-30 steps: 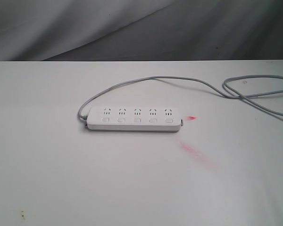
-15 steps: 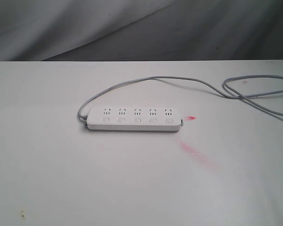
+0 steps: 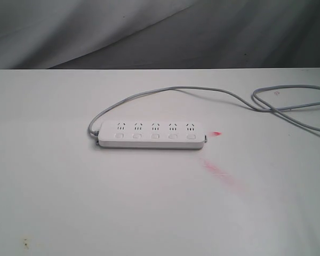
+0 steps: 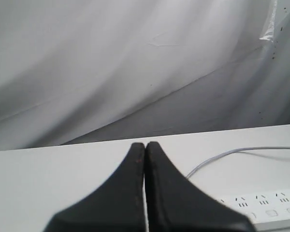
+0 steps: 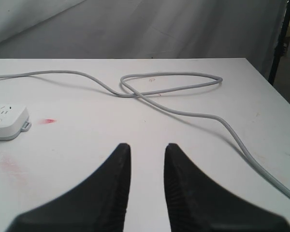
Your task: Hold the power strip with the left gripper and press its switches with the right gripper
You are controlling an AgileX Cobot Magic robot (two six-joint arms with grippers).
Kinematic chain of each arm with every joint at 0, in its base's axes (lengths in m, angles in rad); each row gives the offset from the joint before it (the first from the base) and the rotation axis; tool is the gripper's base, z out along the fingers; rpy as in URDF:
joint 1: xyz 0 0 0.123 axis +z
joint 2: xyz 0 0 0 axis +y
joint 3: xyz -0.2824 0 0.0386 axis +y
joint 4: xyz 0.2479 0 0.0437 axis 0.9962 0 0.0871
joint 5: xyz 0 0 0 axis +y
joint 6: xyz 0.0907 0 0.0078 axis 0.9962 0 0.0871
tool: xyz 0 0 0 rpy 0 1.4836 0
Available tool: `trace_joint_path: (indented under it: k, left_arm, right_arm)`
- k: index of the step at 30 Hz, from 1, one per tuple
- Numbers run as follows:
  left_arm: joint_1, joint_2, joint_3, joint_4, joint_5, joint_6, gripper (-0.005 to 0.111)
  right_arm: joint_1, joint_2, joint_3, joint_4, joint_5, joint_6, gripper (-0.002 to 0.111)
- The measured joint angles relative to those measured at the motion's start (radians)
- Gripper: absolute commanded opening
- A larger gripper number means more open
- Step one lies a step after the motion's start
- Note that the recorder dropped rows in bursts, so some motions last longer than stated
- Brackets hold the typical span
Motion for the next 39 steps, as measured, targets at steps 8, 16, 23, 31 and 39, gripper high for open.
trace_joint_path:
  k: [8, 16, 23, 31, 39]
  left_arm:
    - [0.000, -0.324, 0.172, 0.000, 0.015, 0.000, 0.000]
    - [-0.004, -0.538, 0.184, 0.001, 0.032, 0.001, 0.000]
    - [-0.004, -0.541, 0.184, 0.004, 0.085, 0.001, 0.000]
    - [-0.004, -0.541, 0.187, -0.142, 0.123, 0.003, 0.000]
    - [-0.004, -0.541, 0.187, 0.104, 0.131, 0.003, 0.000]
  right_arm:
    - [0.000, 0.000, 0.000, 0.000, 0.000, 0.000, 0.023]
    - [0.000, 0.000, 0.000, 0.000, 0.000, 0.000, 0.023]
    - [0.000, 0.000, 0.000, 0.000, 0.000, 0.000, 0.023]
    - [0.000, 0.000, 0.000, 0.000, 0.000, 0.000, 0.023]
    - [0.000, 0.000, 0.000, 0.000, 0.000, 0.000, 0.023]
